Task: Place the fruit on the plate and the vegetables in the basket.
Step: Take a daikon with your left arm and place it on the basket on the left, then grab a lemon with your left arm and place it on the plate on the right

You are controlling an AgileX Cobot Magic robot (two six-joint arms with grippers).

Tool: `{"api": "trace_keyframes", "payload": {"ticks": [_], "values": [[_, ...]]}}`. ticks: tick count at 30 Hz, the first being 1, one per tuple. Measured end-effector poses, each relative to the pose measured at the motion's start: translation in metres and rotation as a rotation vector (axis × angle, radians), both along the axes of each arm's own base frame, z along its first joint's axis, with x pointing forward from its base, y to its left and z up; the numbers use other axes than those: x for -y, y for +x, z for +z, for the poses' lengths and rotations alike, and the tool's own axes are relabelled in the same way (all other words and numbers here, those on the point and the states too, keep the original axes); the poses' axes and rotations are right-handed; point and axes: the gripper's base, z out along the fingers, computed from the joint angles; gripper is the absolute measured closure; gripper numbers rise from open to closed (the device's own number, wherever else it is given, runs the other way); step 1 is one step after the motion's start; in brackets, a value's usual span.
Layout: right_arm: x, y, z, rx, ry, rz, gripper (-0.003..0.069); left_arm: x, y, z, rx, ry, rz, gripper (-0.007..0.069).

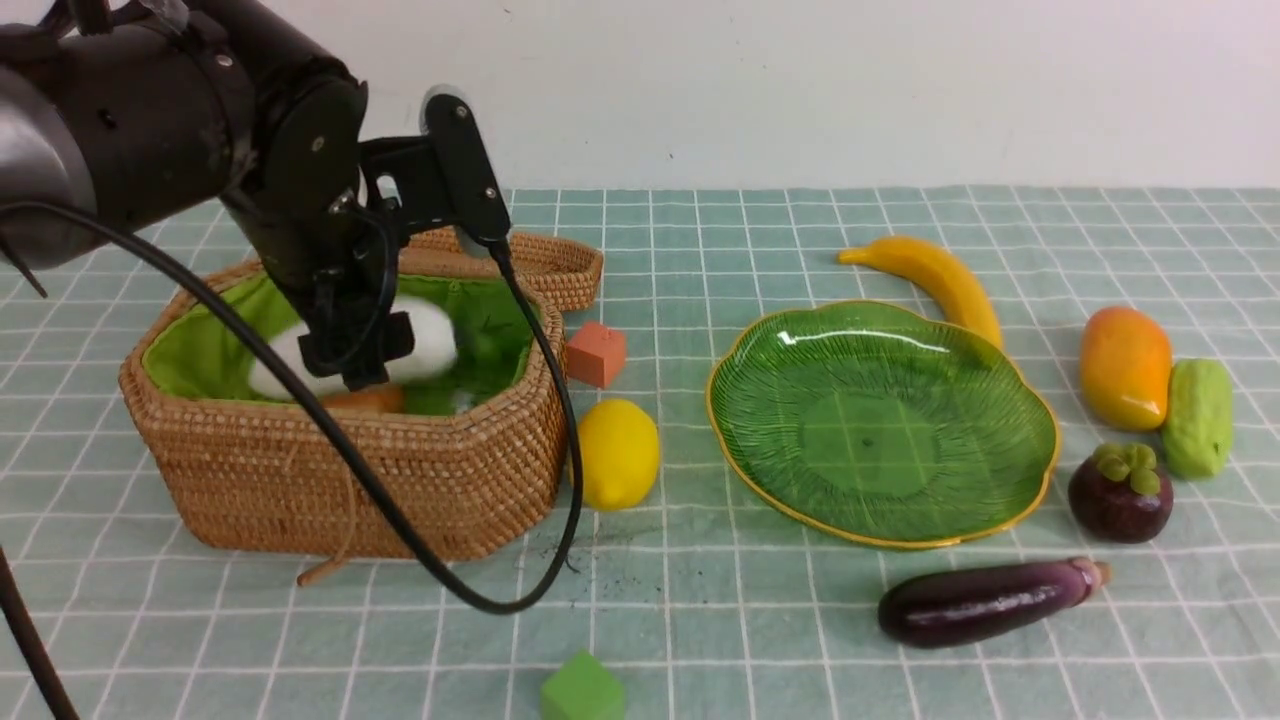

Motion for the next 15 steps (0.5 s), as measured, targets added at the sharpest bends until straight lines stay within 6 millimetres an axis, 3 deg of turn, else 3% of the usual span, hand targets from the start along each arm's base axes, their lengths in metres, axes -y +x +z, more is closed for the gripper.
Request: {"api": "trace_keyframes", "payload": {"ticks": [6,9,10,13,14,15], "values": [[0.000,0.000,-0.001,-0.006,-0.004,0.003,0.0498,-0.001,-0.007,0.000,-0.048,-0.066,0.097,0.0017],[-0.001,-0.002,-0.004,-0.036,-0.027,0.021,0.0498,0.021,-0.024,0.007,-0.089,-0.338,0.316,0.0195],[-0.001,-0.002,-0.004,-0.039,-0.029,0.023,0.0498,0.022,-0.025,0.007,-0.088,-0.339,0.310,0.0195],[-0.002,-0.006,-0.011,-0.104,-0.074,0.062,0.0498,0.071,-0.058,0.009,-0.204,-0.524,0.420,0.0473],[-0.002,-0.006,-0.011,-0.104,-0.074,0.062,0.0498,0.074,-0.060,0.009,-0.209,-0.530,0.420,0.0488],[-0.002,-0.008,-0.014,-0.131,-0.093,0.077,0.0498,0.100,-0.077,0.006,-0.256,-0.555,0.403,0.0596]]}}
